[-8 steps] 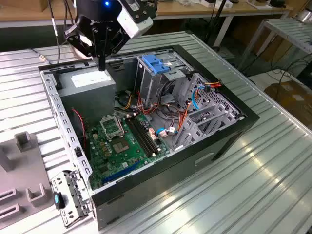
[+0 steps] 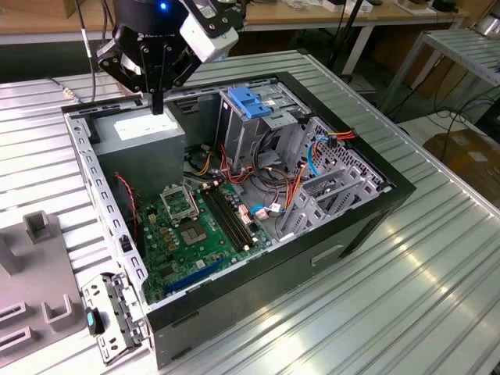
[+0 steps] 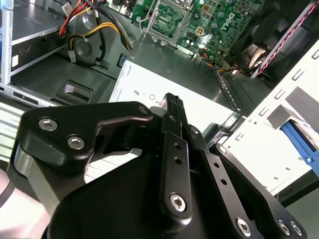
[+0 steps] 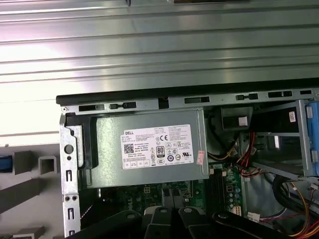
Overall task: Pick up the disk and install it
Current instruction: 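Reach for the disk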
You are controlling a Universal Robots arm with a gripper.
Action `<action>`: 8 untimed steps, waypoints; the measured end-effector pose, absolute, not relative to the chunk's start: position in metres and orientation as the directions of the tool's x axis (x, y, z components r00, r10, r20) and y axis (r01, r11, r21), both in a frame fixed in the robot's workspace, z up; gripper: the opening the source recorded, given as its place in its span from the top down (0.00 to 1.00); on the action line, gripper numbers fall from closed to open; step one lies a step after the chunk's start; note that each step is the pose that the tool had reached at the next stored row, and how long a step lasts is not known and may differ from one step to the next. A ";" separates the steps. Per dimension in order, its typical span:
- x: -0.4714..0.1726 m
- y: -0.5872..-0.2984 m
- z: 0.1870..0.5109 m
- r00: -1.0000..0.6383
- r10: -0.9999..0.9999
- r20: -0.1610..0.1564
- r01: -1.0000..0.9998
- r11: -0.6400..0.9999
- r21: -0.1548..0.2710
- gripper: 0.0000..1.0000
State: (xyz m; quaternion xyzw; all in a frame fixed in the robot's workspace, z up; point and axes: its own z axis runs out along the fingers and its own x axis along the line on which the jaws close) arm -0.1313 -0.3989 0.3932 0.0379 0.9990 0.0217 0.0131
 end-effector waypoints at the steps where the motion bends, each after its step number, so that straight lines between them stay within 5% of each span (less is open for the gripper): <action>1: -0.132 -0.399 0.393 -0.997 0.076 -0.024 0.075 0.996 0.044 0.89; 8: -0.140 -0.399 0.393 -0.997 0.076 -0.024 0.075 0.996 0.044 0.89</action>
